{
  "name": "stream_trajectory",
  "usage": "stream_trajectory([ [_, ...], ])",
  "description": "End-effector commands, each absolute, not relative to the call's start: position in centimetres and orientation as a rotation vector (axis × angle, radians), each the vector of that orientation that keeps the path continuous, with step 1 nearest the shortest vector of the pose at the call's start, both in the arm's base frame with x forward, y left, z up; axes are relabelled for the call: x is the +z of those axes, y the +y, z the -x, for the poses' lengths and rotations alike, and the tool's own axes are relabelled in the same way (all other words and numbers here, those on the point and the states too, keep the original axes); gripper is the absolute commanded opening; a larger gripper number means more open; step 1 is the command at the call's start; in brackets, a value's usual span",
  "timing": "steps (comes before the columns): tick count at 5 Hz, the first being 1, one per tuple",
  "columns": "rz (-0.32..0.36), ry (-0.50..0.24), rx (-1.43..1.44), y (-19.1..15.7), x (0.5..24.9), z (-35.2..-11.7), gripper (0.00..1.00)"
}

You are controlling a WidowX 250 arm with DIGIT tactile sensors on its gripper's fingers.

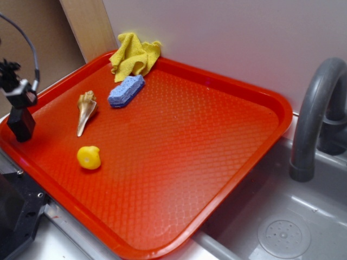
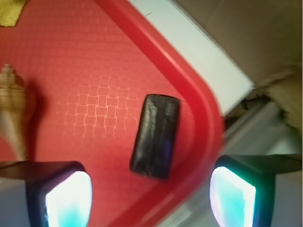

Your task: Grab the black box.

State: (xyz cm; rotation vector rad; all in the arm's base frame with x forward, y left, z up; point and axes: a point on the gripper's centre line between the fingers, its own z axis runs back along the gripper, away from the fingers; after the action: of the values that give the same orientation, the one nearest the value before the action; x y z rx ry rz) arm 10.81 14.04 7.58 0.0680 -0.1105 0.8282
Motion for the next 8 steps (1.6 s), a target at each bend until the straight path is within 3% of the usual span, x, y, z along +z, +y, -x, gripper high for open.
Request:
stream_trajectory([
  [1,-0.136,-0.206,0.825,14.5,6.7,-10.4,1.0],
  [2,-0.173,-0.178,0.805,14.7,5.7,-10.5,1.0],
  [3,-0.141,-0.149,0.816,15.1,4.3,-10.2,1.0],
  [4,-0.177,-0.121,0.808,15.1,4.1,-10.5,1.0],
  [5,-0.203,-0.109,0.819,14.8,3.9,-10.4,0.0],
  [8,-0.233,-0.096,0.73,14.5,4.6,-10.7,0.0],
])
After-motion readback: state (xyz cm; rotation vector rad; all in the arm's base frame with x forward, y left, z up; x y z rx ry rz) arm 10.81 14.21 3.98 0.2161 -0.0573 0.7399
